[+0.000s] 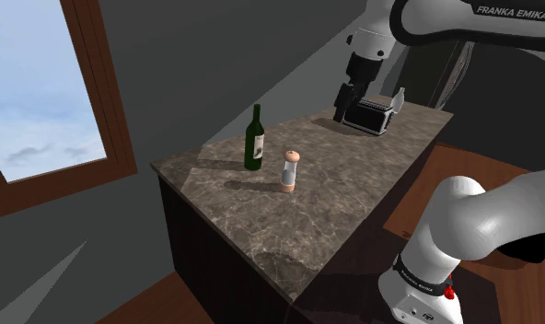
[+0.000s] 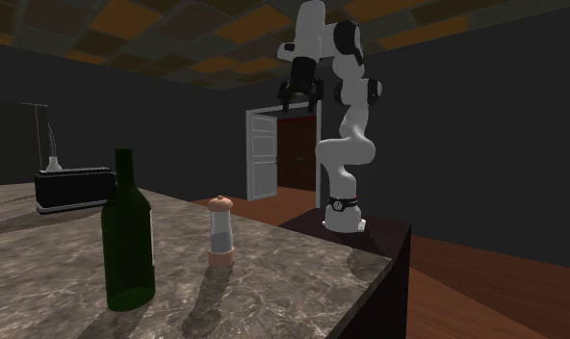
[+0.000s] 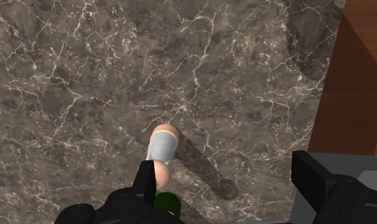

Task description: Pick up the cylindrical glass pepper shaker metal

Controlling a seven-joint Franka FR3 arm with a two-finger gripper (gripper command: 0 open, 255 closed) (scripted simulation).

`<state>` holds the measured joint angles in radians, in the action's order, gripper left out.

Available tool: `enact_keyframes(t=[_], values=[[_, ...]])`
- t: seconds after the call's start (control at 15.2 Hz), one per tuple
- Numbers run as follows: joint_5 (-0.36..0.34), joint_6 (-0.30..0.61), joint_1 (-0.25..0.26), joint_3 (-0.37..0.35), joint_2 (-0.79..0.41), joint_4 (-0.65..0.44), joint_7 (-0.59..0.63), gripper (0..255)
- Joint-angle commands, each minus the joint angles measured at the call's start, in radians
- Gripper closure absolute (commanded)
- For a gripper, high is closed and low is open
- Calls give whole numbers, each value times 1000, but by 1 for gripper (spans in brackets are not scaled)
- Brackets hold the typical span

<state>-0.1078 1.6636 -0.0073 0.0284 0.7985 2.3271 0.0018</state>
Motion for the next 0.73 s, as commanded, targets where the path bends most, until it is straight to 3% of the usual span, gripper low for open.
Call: enact_keyframes(t=[0.0, 0.66], values=[[0, 0, 0, 0, 0, 0, 0, 0], [-71, 308, -32, 62, -258, 65, -31, 0]])
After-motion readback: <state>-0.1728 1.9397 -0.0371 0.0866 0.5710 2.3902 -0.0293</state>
